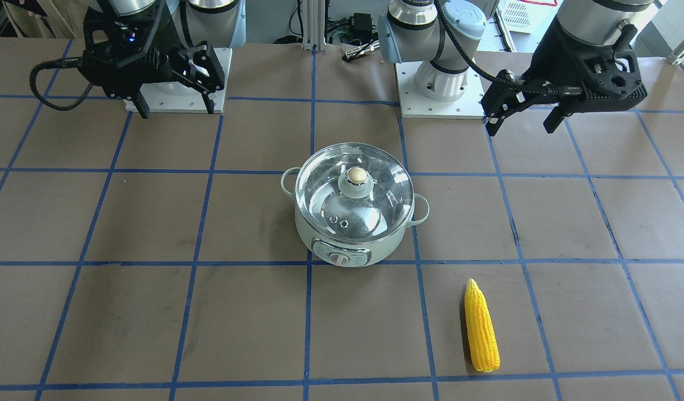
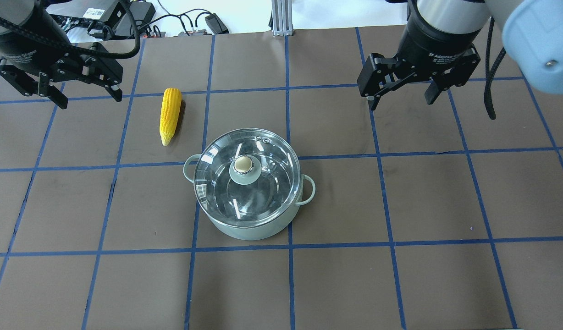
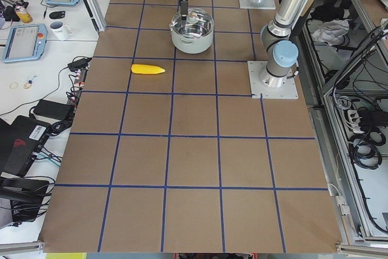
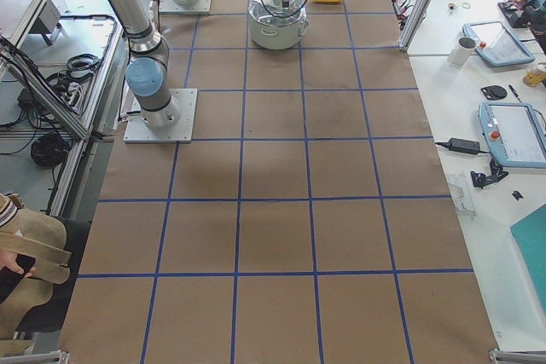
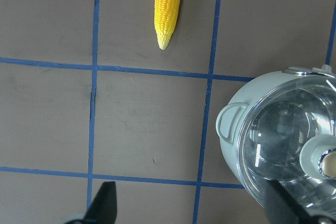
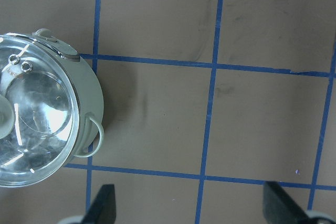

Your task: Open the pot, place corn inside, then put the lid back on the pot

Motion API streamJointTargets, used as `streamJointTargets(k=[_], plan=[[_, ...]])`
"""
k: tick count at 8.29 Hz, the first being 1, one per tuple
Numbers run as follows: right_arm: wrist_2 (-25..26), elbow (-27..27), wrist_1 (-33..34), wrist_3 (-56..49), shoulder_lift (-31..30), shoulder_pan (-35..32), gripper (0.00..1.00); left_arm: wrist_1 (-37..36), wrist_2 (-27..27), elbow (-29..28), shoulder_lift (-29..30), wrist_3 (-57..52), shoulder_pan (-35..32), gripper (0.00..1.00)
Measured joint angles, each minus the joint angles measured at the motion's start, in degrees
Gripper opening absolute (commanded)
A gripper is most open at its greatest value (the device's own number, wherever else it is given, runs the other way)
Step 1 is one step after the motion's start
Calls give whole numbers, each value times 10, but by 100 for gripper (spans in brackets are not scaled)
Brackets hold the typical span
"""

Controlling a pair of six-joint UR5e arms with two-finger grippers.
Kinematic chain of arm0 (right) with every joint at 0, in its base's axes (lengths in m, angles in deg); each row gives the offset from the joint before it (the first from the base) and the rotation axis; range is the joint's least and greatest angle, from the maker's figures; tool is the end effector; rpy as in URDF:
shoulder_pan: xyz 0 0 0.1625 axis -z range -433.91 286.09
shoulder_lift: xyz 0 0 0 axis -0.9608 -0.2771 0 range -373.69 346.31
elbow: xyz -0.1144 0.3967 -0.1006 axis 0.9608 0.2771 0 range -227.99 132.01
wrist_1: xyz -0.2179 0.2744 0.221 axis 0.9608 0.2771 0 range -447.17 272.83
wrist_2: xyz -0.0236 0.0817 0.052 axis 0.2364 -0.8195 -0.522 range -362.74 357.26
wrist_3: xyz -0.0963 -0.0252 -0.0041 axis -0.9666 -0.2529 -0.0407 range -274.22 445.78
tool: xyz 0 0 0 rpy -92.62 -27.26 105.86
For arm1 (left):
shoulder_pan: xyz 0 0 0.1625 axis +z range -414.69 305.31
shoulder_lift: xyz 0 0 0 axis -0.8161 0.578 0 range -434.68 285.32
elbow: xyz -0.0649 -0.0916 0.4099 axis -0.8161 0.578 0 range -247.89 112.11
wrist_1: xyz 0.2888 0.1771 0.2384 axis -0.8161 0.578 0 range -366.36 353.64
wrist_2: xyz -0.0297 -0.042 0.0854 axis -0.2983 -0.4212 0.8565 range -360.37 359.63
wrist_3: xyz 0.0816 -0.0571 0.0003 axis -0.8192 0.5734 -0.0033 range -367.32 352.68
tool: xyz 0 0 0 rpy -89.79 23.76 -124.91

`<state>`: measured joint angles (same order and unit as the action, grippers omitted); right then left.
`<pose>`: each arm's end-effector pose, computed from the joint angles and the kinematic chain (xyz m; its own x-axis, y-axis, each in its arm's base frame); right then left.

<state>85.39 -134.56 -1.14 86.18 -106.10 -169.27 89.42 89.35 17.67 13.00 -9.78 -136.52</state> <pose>0.1804 -0.4604 0.5306 -0.9956 -0.0876 -0.0329 -0.0866 0.9957 -0.0324 -0.0651 -0.4879 0.5354 -0.9950 -0.0993 0.0042 -0.0994 0.9949 -0.0174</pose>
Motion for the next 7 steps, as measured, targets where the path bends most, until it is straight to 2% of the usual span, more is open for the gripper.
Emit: streamJointTargets(k=[4,7], plan=[[16,-2,-3,5,1,0,100,-25,1,0,14,-38,4,100],[42,-4,-3,6,3,0,100,-149,1,4,92,-110,9,100]])
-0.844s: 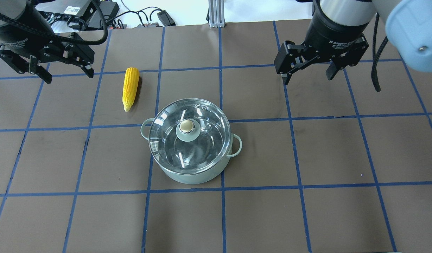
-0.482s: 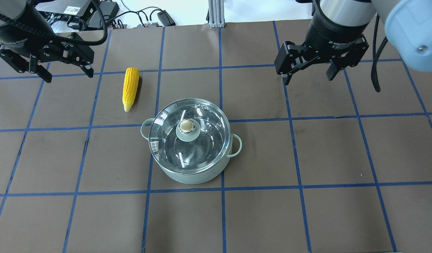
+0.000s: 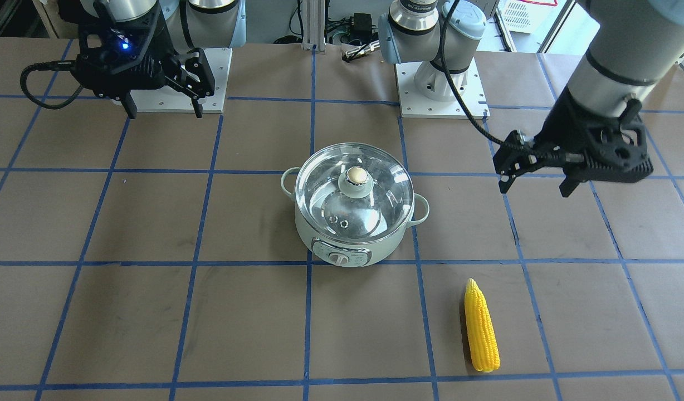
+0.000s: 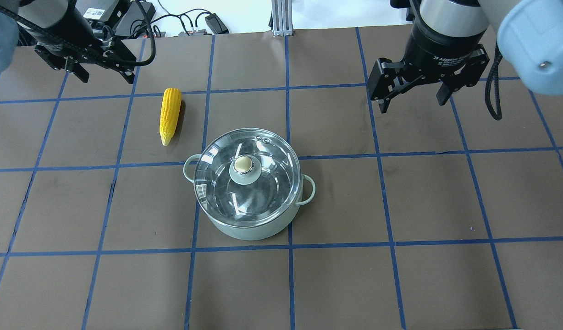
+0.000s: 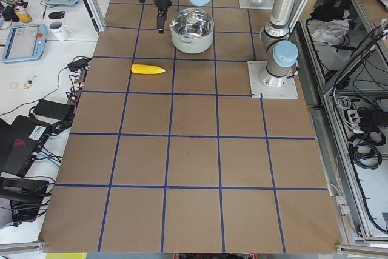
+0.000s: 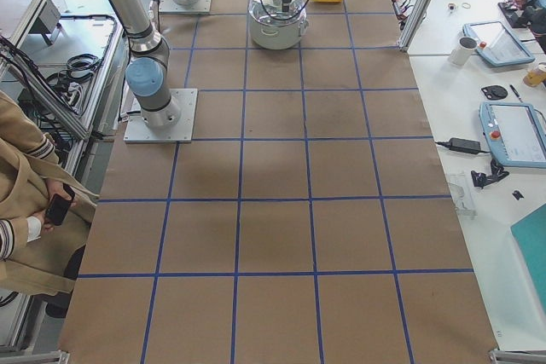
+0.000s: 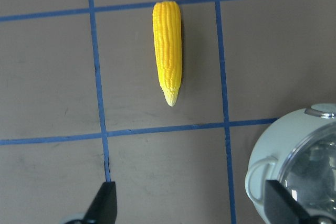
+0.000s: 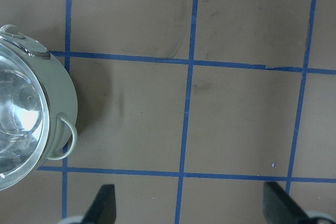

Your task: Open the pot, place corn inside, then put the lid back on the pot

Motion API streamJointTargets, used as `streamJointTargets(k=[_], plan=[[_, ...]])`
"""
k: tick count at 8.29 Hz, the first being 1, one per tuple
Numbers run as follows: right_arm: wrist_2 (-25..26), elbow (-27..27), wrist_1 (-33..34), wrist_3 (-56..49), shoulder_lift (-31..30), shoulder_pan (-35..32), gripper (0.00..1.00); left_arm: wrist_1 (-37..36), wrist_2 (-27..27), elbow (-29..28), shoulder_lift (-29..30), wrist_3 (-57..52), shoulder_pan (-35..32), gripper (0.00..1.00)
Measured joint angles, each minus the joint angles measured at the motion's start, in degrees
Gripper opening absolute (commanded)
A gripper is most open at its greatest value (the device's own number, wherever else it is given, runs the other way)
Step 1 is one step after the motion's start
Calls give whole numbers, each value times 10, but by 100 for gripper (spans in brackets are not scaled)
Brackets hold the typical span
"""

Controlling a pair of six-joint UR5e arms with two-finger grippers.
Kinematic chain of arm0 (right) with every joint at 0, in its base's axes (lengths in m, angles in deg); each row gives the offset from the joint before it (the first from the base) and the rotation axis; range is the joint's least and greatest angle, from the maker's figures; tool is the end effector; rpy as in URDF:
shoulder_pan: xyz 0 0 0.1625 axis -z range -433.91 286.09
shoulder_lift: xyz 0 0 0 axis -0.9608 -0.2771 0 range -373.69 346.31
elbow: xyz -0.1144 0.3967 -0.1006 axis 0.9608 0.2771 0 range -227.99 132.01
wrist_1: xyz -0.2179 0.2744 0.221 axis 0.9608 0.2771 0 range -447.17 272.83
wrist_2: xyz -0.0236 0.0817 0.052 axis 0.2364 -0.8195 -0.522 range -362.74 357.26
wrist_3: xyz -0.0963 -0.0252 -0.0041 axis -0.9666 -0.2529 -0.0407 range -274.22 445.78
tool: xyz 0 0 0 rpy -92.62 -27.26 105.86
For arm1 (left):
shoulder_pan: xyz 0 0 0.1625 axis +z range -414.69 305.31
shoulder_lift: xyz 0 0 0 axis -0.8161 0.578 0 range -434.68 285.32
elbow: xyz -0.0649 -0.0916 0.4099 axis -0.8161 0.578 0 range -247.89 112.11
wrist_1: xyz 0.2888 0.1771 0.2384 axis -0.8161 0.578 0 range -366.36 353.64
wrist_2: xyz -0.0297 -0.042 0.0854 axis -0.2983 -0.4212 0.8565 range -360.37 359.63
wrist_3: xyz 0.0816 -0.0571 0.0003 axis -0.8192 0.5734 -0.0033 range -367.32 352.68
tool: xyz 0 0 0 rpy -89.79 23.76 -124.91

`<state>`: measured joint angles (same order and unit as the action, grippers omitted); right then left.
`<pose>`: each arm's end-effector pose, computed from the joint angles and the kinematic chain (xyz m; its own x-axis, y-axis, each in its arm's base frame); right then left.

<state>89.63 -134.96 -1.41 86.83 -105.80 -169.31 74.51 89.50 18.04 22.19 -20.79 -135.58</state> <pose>0.1734 -0.4620 0.5243 -0.9963 -0.0753 0.0410 -0.0760 0.9970 -0.0165 -0.0444 -0.5668 0.4773 -0.9969 0.0750 -0.0235 0.0771 0.9912 -0.1079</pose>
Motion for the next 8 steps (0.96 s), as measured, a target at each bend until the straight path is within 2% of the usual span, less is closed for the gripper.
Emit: streamJointTargets(k=[4,6,8], plan=[[4,0,0,-1,-2,0,100,-188,1,-1,143,-62,2,100],[5,-1,0,-5,-2,0,100,-247,0,-3,190,-87,2,100],[5,-3,3,-5,0,-1,100,-268,0,-3,225,-89,2,100]])
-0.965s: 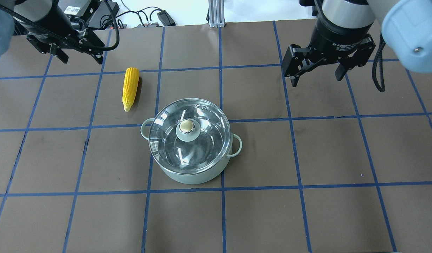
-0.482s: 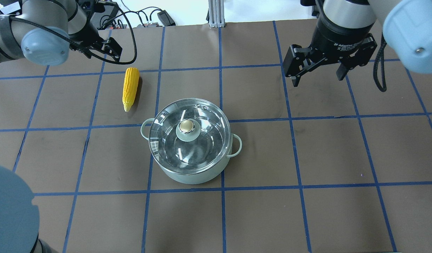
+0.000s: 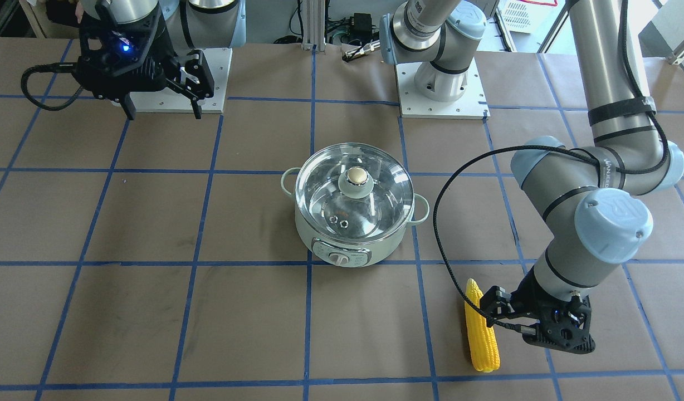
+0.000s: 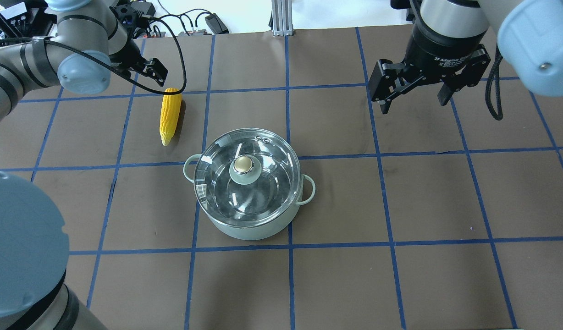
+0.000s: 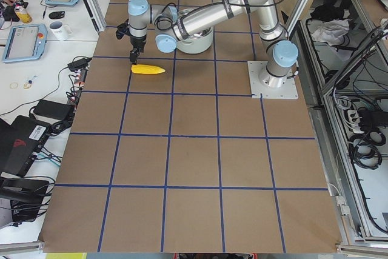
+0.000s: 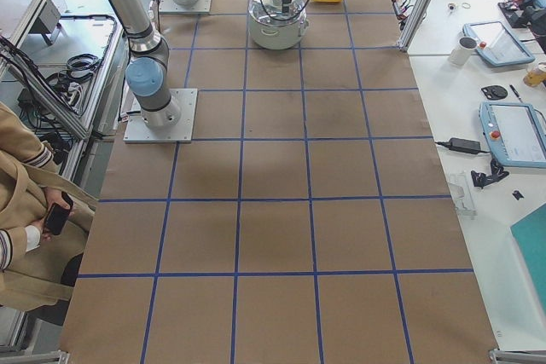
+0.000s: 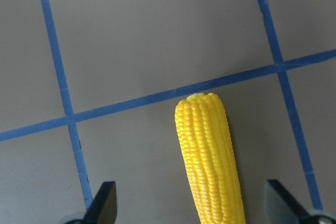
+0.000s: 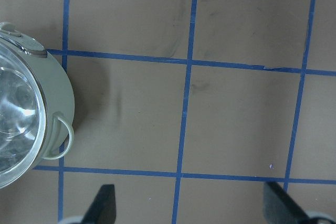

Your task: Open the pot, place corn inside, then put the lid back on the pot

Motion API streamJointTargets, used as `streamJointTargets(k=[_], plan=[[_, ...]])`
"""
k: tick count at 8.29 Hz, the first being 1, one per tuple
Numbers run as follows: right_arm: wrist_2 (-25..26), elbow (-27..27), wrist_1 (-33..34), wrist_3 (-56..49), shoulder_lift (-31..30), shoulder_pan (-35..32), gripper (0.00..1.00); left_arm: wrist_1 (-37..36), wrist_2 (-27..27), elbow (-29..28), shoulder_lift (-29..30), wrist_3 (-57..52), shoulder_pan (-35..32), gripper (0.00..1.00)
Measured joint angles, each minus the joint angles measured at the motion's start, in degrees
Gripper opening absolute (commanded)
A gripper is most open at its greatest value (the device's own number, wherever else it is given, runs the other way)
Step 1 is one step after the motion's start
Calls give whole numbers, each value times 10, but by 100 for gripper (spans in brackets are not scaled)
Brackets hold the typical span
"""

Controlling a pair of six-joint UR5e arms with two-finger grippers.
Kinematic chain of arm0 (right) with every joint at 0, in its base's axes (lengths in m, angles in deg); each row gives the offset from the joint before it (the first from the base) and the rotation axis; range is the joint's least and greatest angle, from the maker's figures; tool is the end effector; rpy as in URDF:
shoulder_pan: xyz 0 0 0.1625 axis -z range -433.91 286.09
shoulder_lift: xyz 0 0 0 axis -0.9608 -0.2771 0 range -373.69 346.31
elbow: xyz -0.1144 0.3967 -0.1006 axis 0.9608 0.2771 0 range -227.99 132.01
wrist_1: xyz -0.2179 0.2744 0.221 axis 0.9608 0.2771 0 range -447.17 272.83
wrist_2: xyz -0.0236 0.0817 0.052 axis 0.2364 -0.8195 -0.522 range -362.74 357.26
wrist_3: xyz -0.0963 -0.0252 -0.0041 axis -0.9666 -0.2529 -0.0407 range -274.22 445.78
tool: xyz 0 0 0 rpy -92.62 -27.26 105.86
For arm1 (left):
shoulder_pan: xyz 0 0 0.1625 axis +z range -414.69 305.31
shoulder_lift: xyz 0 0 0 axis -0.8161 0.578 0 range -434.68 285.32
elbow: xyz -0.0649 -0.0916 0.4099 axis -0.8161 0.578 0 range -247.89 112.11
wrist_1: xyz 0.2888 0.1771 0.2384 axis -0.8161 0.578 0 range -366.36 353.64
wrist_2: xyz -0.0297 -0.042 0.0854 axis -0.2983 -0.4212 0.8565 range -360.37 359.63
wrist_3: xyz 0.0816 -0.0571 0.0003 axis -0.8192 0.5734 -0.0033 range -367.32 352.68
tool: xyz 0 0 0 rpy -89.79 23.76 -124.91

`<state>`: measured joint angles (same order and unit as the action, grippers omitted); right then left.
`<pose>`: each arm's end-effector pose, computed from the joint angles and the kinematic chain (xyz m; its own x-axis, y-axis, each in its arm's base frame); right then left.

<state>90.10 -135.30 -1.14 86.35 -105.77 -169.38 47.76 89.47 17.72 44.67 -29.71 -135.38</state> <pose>0.1732 -0.4621 0.5216 -0.9952 -0.0848 0.0494 -0.0856 0.9962 -0.0144 -0.0217 -0.6933 0.2885 -0.9730 0.2201 -0.0696 0.2292 0.9573 -0.1763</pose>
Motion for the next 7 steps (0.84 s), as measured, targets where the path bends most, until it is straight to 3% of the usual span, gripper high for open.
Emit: streamJointTargets(k=[7], plan=[[0,-2,8,-2,19,4,100,-18,-10,5,43,25,0,100]])
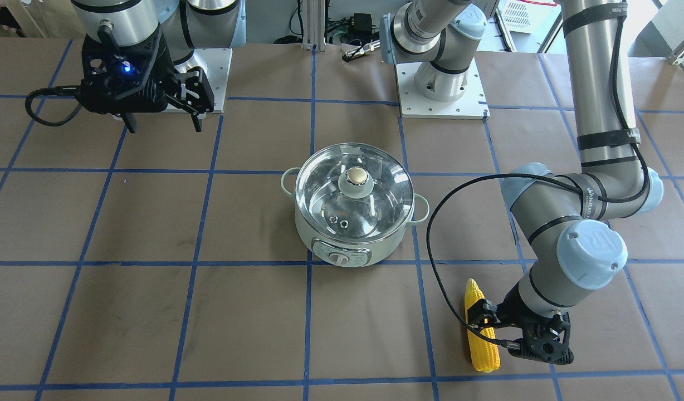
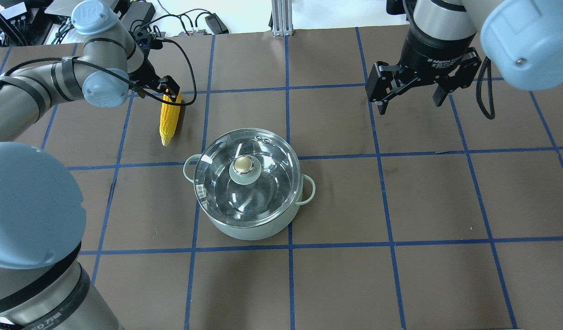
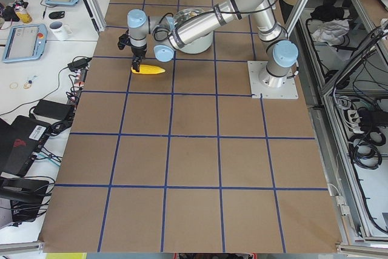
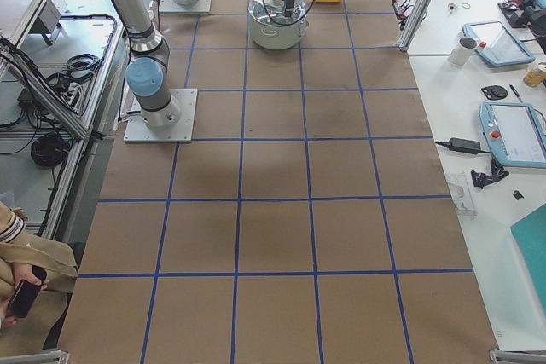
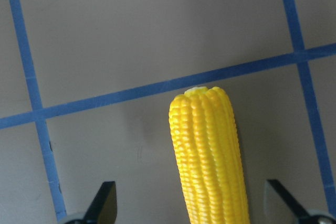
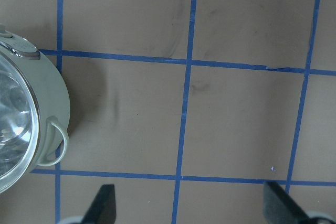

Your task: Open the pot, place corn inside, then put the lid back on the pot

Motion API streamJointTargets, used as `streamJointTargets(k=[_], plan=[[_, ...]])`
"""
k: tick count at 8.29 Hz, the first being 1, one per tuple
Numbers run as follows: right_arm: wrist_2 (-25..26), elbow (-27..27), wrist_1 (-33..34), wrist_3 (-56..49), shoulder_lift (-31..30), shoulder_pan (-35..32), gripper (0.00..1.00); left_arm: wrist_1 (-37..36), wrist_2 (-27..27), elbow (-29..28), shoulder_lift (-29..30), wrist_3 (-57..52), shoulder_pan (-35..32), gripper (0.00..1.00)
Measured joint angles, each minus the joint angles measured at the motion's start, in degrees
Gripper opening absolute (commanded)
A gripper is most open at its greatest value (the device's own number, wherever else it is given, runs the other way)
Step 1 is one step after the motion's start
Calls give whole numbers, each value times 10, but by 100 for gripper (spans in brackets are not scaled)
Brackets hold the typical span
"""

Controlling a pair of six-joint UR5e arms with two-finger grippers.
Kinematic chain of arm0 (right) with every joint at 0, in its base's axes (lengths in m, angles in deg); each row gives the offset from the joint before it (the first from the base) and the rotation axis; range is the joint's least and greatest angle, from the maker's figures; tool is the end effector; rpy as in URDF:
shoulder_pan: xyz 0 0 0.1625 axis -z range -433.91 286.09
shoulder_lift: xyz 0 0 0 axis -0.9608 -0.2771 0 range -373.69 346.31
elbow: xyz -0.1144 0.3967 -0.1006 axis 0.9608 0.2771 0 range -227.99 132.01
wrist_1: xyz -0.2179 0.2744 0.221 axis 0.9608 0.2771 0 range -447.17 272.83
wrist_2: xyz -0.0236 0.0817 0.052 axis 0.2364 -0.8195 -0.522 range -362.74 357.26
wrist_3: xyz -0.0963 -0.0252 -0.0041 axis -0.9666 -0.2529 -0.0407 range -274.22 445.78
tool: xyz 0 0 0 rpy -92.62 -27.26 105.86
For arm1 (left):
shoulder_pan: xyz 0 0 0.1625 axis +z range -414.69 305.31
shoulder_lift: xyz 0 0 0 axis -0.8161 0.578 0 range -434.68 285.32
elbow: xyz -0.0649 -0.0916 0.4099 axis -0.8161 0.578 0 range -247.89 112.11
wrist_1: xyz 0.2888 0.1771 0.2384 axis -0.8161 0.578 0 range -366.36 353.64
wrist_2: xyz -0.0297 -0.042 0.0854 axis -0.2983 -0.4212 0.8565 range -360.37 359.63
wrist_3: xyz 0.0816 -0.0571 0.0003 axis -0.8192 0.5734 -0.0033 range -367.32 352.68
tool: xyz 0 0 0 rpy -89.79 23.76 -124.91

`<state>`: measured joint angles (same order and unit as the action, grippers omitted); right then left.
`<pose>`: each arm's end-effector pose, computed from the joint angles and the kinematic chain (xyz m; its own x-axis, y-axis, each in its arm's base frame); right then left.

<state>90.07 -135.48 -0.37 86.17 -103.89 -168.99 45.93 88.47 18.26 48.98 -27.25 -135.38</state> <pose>0.1712 -0.4758 0.5056 -0.9954 -0.0822 0.0490 -0.0819 0.9966 0.0082 -0.0222 -0.7011 0.2363 -0.9826 0.1838 -0.0280 0.1859 0.9731 -0.1362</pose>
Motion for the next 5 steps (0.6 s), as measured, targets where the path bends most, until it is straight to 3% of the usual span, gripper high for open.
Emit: streamJointTargets(k=[5], plan=[[-8,3,1,-1,4,2,100,-2,-29,0,29,13,0,100]])
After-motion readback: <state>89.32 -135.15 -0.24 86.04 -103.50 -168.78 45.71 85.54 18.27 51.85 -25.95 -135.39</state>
